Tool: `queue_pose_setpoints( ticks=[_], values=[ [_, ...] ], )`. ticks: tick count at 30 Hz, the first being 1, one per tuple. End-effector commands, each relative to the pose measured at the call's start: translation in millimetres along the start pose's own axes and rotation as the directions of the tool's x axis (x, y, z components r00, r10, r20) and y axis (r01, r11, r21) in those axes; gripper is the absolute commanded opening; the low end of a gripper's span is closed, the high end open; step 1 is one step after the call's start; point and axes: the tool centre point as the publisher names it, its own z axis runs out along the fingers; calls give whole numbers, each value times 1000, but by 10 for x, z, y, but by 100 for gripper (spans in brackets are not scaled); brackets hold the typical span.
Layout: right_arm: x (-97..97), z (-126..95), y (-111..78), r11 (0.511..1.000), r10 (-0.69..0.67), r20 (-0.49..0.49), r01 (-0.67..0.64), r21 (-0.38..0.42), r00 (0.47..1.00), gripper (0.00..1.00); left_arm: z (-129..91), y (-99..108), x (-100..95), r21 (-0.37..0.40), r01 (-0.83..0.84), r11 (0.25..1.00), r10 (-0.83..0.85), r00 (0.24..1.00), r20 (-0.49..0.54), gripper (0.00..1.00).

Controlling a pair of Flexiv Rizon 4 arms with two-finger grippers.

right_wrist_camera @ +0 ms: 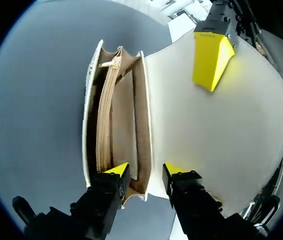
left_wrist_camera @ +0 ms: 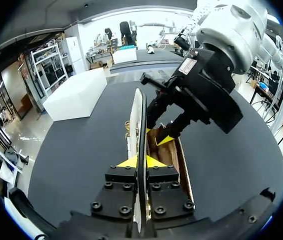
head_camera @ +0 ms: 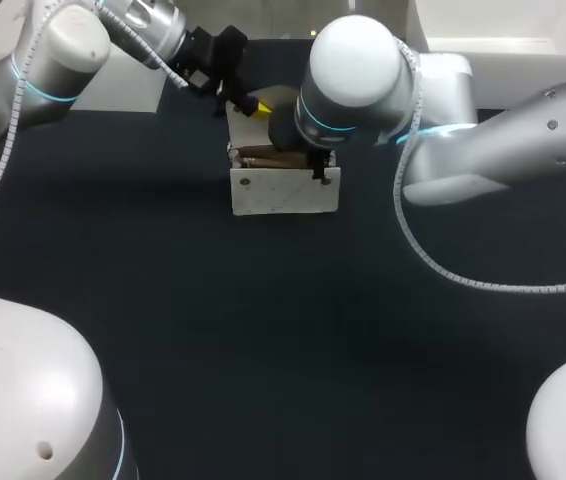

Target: Pick up the bag, open it, inspect its contents, close it, and place it on the opposite side

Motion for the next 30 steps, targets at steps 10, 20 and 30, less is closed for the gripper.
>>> queue_pose_setpoints(
  ticks=[10, 20, 30],
  values=[
    [20, -480, -129, 999, 48, 189, -50, 8, 981, 38, 242, 170, -335, -20, -29, 999, 31, 997, 77, 0],
    [174, -422, -161, 999, 42, 160, -44, 7, 986, 38, 383, 234, -497, -81, -135, 988, 150, 961, 233, 0],
    [388, -240, -192, 999, 38, 92, -37, -7, 995, 39, 571, 580, -505, -65, -118, 991, 131, 953, 272, 0]
  ],
)
